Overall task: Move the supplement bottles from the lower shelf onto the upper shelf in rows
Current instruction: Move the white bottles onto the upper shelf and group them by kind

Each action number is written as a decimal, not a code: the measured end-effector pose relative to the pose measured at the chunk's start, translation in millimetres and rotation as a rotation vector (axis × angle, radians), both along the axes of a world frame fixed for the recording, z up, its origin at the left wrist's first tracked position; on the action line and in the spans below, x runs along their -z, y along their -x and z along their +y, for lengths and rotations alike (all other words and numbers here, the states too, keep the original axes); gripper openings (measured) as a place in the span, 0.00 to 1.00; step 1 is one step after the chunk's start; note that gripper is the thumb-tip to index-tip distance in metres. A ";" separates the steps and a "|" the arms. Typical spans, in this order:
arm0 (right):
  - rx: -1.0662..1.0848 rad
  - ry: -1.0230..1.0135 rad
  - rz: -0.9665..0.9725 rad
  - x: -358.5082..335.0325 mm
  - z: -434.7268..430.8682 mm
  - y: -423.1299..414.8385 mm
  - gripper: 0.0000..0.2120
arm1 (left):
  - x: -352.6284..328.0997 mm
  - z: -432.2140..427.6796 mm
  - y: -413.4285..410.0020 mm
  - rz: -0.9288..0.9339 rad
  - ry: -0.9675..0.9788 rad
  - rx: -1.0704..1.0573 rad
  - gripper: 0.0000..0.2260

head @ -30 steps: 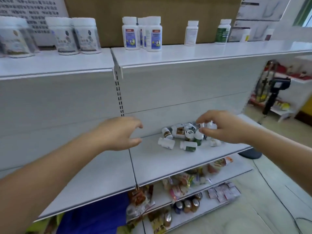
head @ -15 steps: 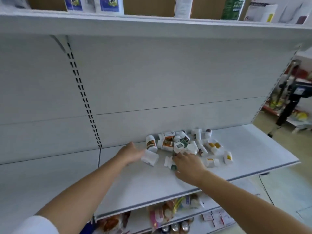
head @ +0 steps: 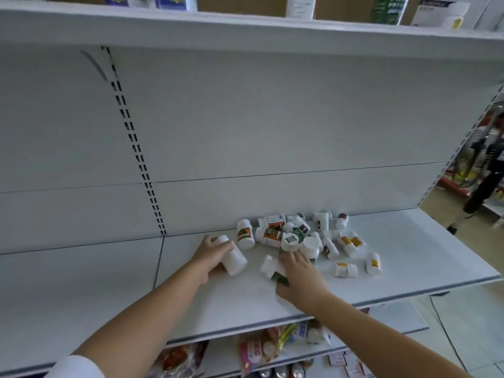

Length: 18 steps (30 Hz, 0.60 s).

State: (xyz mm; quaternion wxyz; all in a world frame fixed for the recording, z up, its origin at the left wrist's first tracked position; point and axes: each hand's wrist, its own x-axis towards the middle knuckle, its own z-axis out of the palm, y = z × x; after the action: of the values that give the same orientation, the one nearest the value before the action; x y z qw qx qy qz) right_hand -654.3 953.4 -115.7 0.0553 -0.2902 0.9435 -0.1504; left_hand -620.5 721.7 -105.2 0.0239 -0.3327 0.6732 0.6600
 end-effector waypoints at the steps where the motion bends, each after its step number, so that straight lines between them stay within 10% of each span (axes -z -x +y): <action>1: 0.075 0.168 -0.180 -14.6 0.5 -9.5 0.28 | -9.6 -0.1 -13.0 0.034 -0.166 0.005 0.17; 8: 0.325 1.396 -1.216 -135.0 -15.1 -84.4 0.12 | -119.6 6.1 -96.2 0.265 -0.657 0.013 0.07; 18: 0.071 1.378 -0.931 -289.0 -22.6 -163.0 0.11 | -291.5 35.7 -190.4 0.583 -0.230 0.267 0.13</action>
State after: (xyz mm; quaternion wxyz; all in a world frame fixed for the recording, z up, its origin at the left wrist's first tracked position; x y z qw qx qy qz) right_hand -491.3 930.8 173.3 0.2451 -0.1372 0.5296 -0.8004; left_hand -430.1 757.4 186.2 -0.0459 -0.0341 0.6105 0.7899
